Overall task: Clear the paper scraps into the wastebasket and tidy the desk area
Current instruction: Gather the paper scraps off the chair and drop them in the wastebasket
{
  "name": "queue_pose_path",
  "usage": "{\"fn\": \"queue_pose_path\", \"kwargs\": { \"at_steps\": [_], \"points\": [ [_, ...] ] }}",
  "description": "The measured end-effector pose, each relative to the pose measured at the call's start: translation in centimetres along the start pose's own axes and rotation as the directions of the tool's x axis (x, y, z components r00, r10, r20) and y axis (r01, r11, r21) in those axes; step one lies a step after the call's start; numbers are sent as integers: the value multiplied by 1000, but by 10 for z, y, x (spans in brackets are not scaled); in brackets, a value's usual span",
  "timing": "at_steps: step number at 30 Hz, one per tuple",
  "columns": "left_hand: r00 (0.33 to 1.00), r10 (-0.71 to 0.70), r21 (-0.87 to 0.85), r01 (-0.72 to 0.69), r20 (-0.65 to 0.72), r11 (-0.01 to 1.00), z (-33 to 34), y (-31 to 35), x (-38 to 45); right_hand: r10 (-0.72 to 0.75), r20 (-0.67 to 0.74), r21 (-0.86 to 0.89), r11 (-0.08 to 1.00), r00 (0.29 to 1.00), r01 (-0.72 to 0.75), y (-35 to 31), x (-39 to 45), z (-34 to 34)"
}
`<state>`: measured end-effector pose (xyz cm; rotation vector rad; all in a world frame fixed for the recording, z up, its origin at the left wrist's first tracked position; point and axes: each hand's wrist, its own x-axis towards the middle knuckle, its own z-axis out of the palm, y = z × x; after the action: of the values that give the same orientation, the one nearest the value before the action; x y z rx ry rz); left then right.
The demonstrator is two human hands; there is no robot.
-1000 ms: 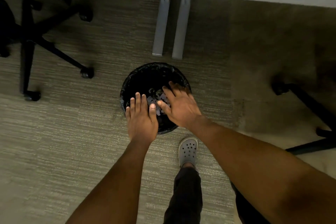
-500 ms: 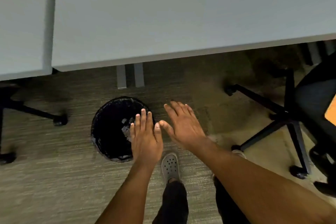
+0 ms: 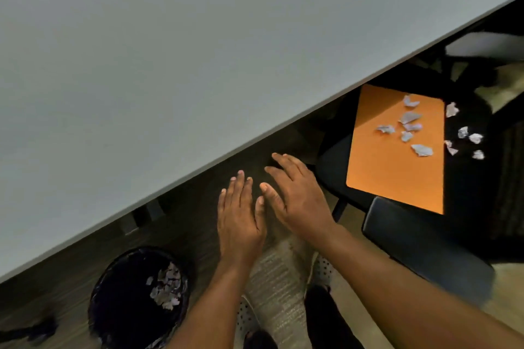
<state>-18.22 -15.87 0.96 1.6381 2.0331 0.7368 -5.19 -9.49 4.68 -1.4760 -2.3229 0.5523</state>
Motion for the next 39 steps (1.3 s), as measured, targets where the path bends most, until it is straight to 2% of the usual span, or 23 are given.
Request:
{"fn": "queue_pose_path", "kwargs": {
  "at_steps": [6,9,12,19,22,24,26,27,29,35,37,39],
  "points": [
    [971,222,-76,-216,85,973,37,91,52,113,-236,24,994,965,-110,84,1,-75],
    [942,316,-79,-309,115,948,67,128,76,187,-324,32,982,928,-187,133,-2,-99],
    [910,369,-66,-363,190,929,102,156,97,321,-381,76,945,867,-317,185,-6,-113],
    [807,395,151,-499,439,853,192,188,144,660,-447,176,727,605,-664,320,-19,-126],
    [781,393,195,-535,486,822,227,197,159,762,-426,192,603,488,-774,372,-23,-127],
    [767,386,192,-540,512,819,249,203,168,829,-404,220,497,386,-839,401,-22,-125],
    [765,388,200,-547,514,813,270,210,177,878,-383,275,404,287,-872,424,-15,-125],
    [768,397,209,-554,503,806,280,214,182,888,-379,297,382,260,-875,435,-11,-124],
    [775,415,206,-557,477,805,297,222,191,889,-375,308,388,264,-869,452,-2,-123],
    [768,483,112,-572,421,812,336,235,217,847,-345,263,501,404,-825,484,20,-112],
    [745,516,130,-613,423,779,344,237,224,813,-380,174,532,442,-829,487,18,-106],
    [713,550,163,-663,434,730,349,238,225,787,-422,89,530,450,-844,485,13,-98]
  ]
}}
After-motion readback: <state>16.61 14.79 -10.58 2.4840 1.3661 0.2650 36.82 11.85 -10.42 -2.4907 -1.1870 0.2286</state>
